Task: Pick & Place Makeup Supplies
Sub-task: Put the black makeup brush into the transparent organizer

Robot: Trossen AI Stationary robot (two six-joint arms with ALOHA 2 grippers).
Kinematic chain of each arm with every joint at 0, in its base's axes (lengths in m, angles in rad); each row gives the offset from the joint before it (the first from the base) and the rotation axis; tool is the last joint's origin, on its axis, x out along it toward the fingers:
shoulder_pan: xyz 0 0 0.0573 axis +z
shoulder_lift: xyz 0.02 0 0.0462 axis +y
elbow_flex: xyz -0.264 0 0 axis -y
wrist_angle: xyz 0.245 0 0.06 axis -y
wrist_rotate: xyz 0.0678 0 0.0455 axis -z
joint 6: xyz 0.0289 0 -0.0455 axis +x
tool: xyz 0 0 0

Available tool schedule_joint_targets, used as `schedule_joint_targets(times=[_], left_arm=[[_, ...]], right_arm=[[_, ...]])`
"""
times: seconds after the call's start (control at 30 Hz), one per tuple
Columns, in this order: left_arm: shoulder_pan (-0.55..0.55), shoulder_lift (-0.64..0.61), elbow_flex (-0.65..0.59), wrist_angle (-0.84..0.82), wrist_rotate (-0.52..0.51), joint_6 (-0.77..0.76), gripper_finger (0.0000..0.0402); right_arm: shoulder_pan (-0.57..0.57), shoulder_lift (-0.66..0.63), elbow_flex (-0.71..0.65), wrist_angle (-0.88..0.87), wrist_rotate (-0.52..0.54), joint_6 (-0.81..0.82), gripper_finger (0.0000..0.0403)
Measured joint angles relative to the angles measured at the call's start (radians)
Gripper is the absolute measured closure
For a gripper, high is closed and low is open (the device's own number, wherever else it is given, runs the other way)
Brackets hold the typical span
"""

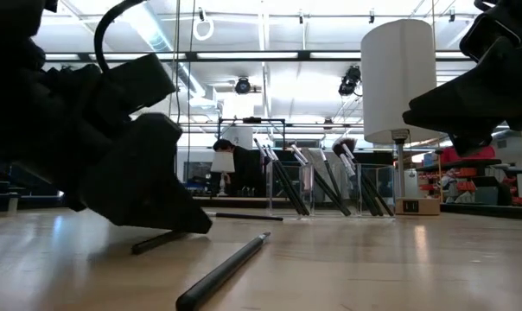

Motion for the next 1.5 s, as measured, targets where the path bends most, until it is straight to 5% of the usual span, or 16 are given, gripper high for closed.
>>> schedule_joint_targets(times=[0.37,0.57,1.0,1.33,1.5], left_arm=[[-0.070,0.000,-0.003,-0.332,-0.002,-0.192,0.0234],[-0.086,0.004,-0.004,-0.348,-0.005,-0.188,0.0248],[-0.086,0.004,-0.007,-0.284,-0.001,-0.126,0.0345],[-0.069,0.003,-0.010,-0.225,-0.013,-0.084,0.0349],[-0.066,-0.004,-0.011,-0.211,-0.019,-0.087,0.0315]], right_arm=[[0.000,0.000,0.000,-0.005,0.000,0.004,0.0314],[0.000,0.000,0.000,-0.005,0.000,0.004,0.0314],[0.000,0.000,0.000,-0.005,0.000,0.003,0.0314],[0.000,0.000,0.000,-0.005,0.000,-0.001,0.0314],[0.000,0.000,0.000,-0.005,0.000,-0.001,0.0314]])
